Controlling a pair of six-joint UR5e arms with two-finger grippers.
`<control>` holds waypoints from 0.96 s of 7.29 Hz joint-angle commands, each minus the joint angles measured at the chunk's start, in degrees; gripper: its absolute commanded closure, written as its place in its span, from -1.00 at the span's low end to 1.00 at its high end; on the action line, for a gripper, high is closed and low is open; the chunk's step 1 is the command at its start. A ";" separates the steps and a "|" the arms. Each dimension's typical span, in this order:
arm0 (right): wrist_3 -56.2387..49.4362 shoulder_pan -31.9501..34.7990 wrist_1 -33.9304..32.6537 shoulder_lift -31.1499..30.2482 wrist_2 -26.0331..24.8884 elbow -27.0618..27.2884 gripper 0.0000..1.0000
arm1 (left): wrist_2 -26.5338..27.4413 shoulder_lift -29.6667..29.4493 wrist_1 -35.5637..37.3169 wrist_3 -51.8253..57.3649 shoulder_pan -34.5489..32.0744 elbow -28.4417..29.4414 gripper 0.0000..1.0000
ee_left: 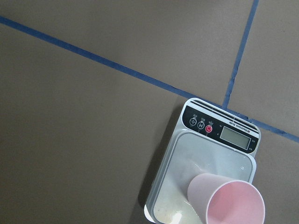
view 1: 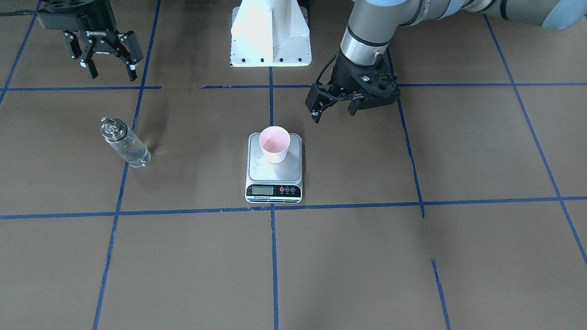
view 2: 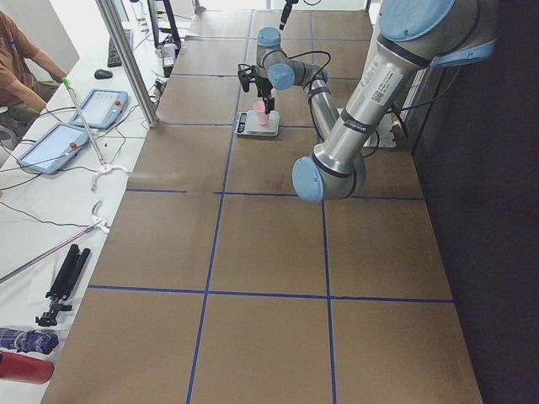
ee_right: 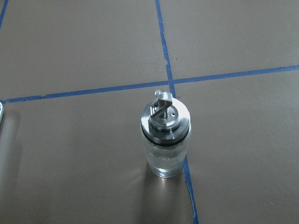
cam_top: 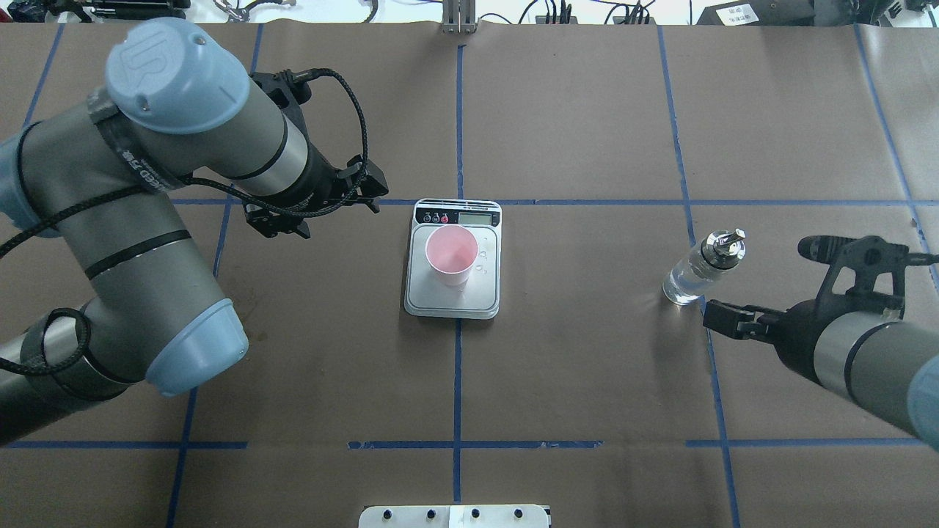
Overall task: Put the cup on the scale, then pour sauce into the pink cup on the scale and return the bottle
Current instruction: 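Withdraw the left gripper while the right gripper reaches toward the glass bottle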
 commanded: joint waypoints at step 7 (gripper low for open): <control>-0.44 -12.32 47.00 -5.31 -35.33 -32.21 -1.00 | 0.69 20.34 -0.17 29.88 -7.46 -11.87 -1.00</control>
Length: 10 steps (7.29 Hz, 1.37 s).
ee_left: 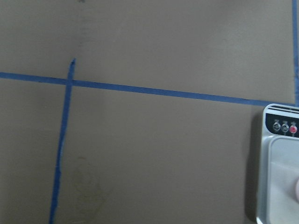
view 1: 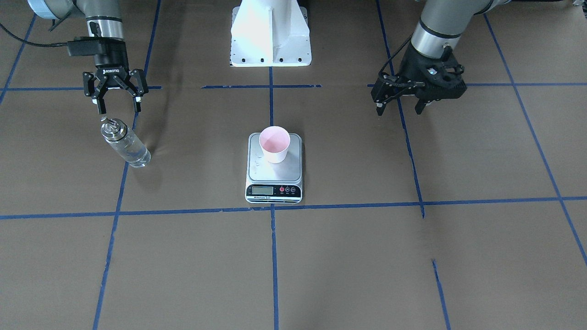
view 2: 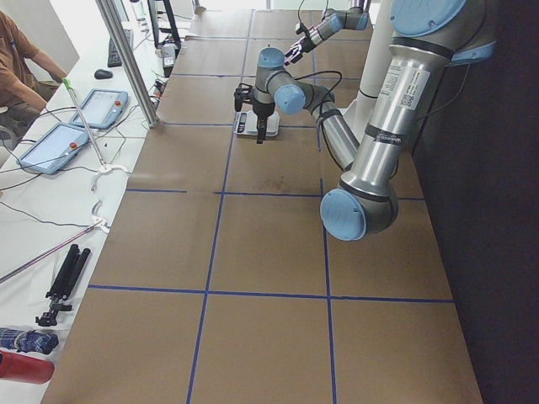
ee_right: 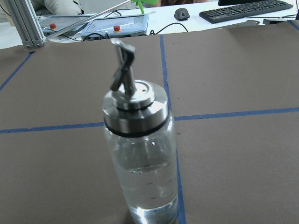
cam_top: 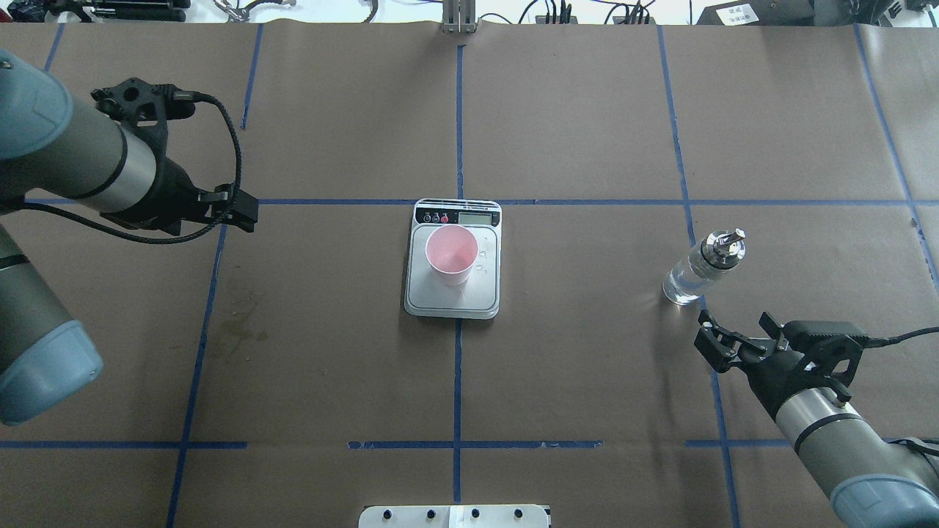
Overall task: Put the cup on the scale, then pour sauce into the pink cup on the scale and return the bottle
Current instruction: 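Withdraw the left gripper while the right gripper reaches toward the glass bottle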
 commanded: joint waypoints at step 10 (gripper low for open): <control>-13.95 0.10 13.04 10.44 -11.15 -15.56 -1.00 | -0.26 2.79 -0.02 6.35 -2.55 -1.14 -1.00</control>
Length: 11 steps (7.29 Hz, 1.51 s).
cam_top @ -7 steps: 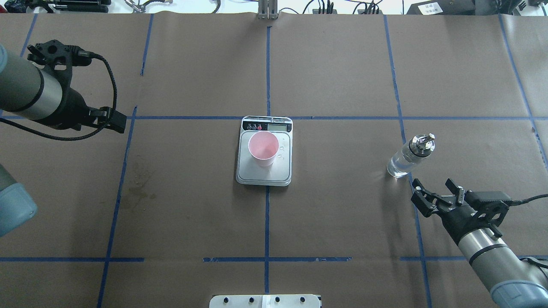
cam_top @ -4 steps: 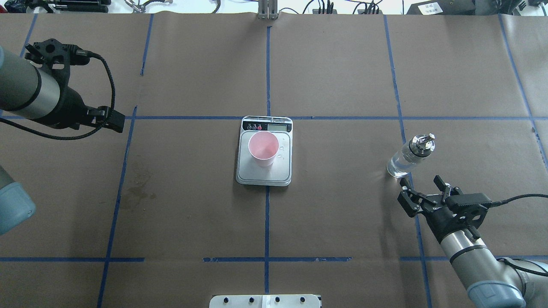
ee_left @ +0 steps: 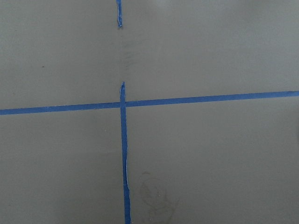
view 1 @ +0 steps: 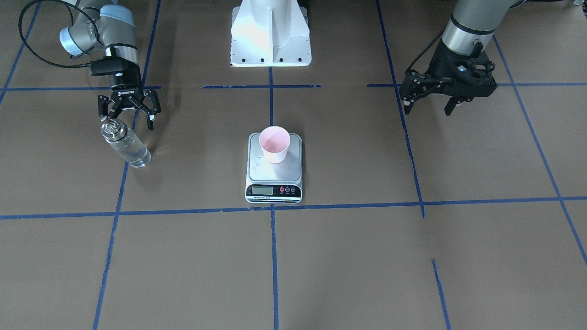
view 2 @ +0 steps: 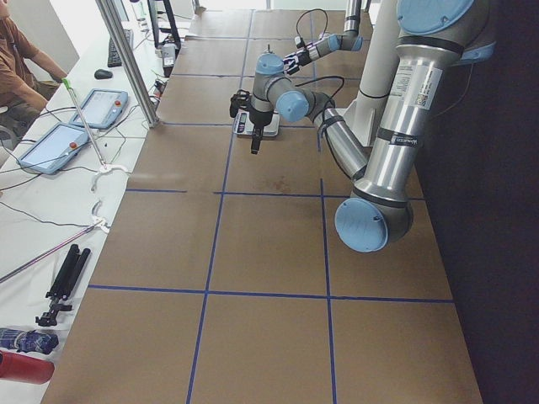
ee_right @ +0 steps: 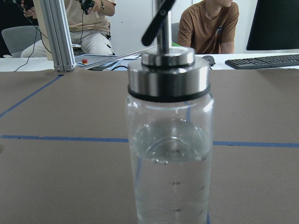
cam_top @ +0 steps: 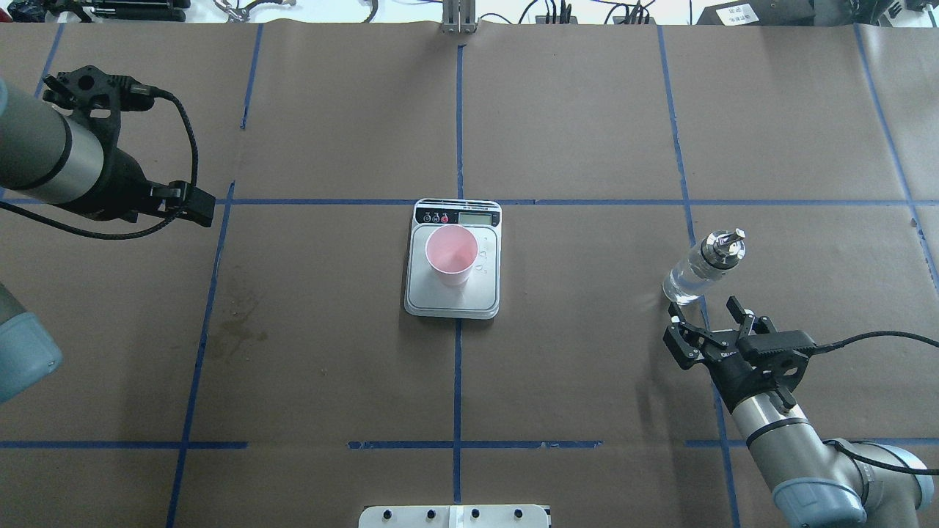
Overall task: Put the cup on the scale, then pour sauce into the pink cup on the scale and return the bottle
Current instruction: 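Close the right gripper around the glass sauce bottle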
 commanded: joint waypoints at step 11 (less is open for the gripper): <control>-3.41 6.31 0.07 3.92 1.99 -2.39 -1.00 | 0.01 -0.53 0.00 -0.90 0.01 -0.03 -1.00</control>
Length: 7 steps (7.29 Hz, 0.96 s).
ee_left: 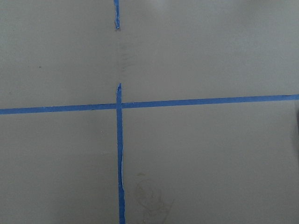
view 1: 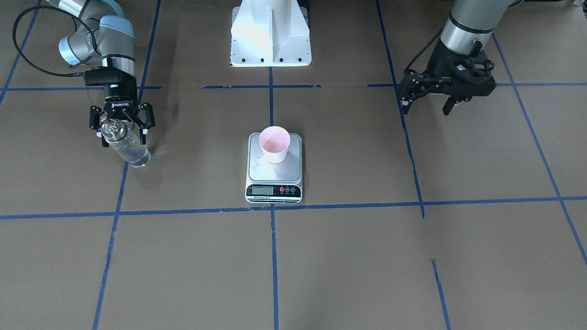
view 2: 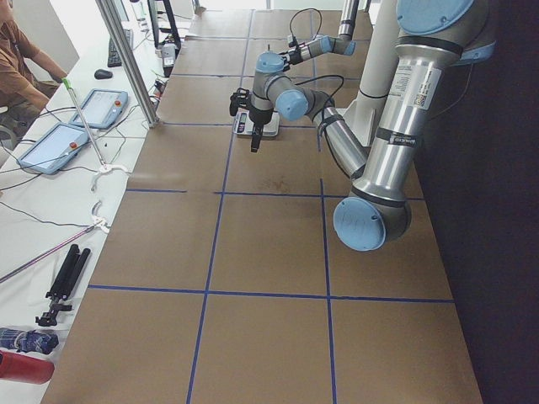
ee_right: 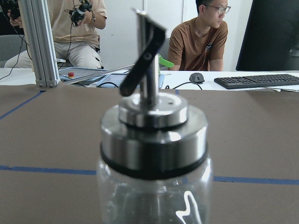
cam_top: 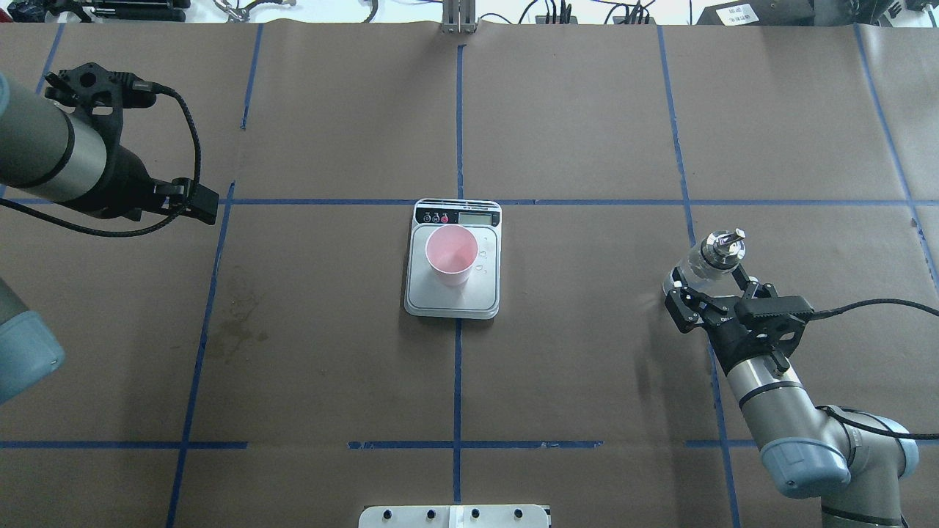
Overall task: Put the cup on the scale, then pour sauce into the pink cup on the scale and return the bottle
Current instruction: 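Close the right gripper around the glass sauce bottle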
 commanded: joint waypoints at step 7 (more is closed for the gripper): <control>-1.34 1.58 0.09 2.10 1.57 -0.70 -0.90 | -0.01 -0.44 0.09 -2.11 0.07 -0.28 -1.00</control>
